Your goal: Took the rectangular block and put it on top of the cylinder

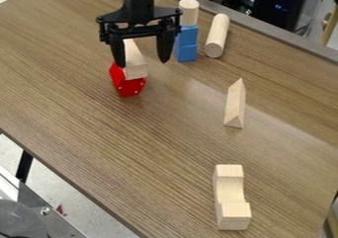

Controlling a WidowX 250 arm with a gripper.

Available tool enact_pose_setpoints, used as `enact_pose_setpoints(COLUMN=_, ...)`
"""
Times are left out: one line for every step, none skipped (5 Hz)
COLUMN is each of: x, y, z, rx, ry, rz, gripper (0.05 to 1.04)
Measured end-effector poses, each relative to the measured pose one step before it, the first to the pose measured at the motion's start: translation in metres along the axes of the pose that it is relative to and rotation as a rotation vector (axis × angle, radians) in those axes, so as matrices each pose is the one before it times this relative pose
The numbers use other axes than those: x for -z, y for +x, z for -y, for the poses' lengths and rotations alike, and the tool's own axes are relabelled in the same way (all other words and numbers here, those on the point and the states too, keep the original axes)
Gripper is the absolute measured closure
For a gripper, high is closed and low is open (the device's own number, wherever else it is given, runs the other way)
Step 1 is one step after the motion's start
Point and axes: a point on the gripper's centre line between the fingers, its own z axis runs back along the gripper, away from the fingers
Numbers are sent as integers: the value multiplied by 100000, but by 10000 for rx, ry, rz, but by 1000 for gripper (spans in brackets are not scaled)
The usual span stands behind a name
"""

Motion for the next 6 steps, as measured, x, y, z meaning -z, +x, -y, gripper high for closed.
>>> enact_pose_setpoints(x=-51, y=593, z=-36, rx=-53, ry=63, rz=-10, gripper=84)
enact_pose_setpoints(x=272, y=271, z=-975, rx=-253, ry=236, rz=-188, gripper=114)
enact_pose_setpoints(x=508, y=110, z=-518, rx=-237, ry=170, rz=-200, gripper=399)
enact_pose_setpoints(x=81, y=56, z=-479, rx=-398, ry=72, rz=-139, gripper=565)
enact_pose_setpoints(x=-1, y=-139, z=-60, rx=-136, ry=16, rz=-106, gripper=565)
enact_pose_setpoints(x=-1573, y=543, z=906, rx=-30, ry=-40, rz=311, gripper=565)
